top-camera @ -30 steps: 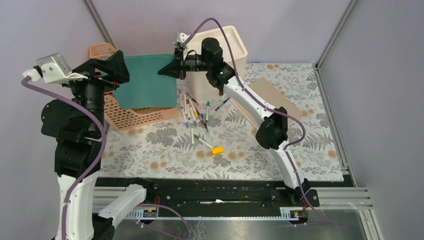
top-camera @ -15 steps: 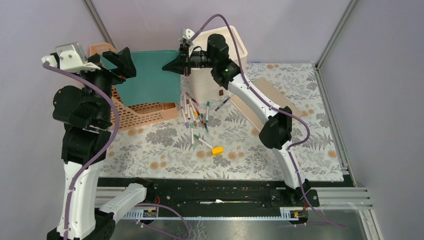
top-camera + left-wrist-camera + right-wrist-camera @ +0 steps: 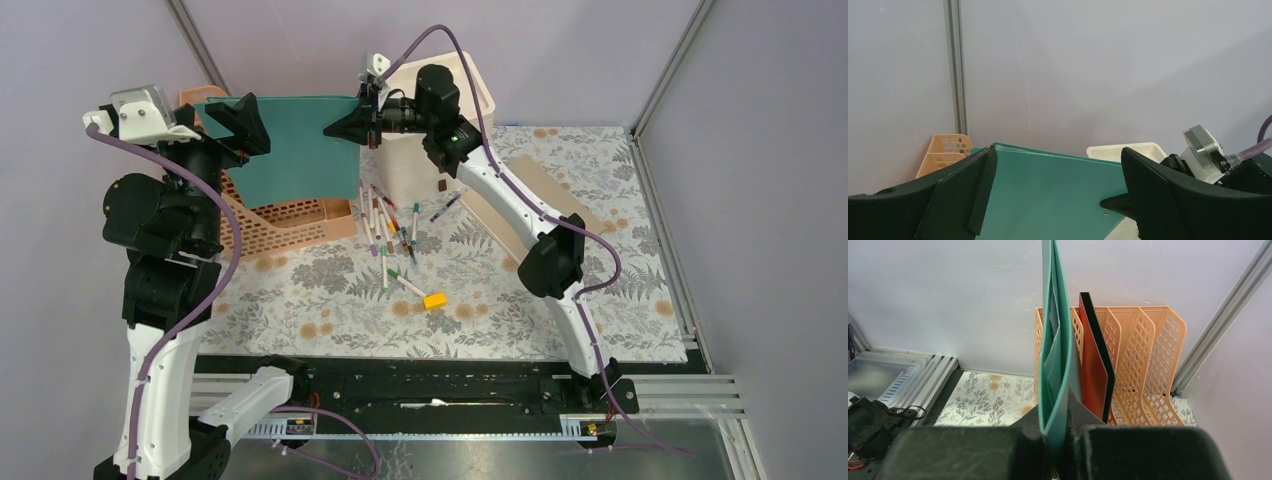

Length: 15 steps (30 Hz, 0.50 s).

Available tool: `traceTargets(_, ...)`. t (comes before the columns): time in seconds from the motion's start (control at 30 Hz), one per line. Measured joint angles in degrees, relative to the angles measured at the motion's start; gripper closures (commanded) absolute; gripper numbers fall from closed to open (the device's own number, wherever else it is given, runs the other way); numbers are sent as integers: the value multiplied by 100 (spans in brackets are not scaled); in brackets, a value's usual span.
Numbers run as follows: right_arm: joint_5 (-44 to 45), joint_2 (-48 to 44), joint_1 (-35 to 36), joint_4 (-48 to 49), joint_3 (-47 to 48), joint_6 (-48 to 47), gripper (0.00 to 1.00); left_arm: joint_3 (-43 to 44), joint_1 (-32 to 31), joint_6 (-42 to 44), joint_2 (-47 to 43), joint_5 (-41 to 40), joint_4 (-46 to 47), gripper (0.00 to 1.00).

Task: Organize the desk
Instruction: Place the folder in the storage box.

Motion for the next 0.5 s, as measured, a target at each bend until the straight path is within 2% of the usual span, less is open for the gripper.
traceTargets(0.5,-70,0,-2,44,74,251,100,0,0,160,7,68,144,1)
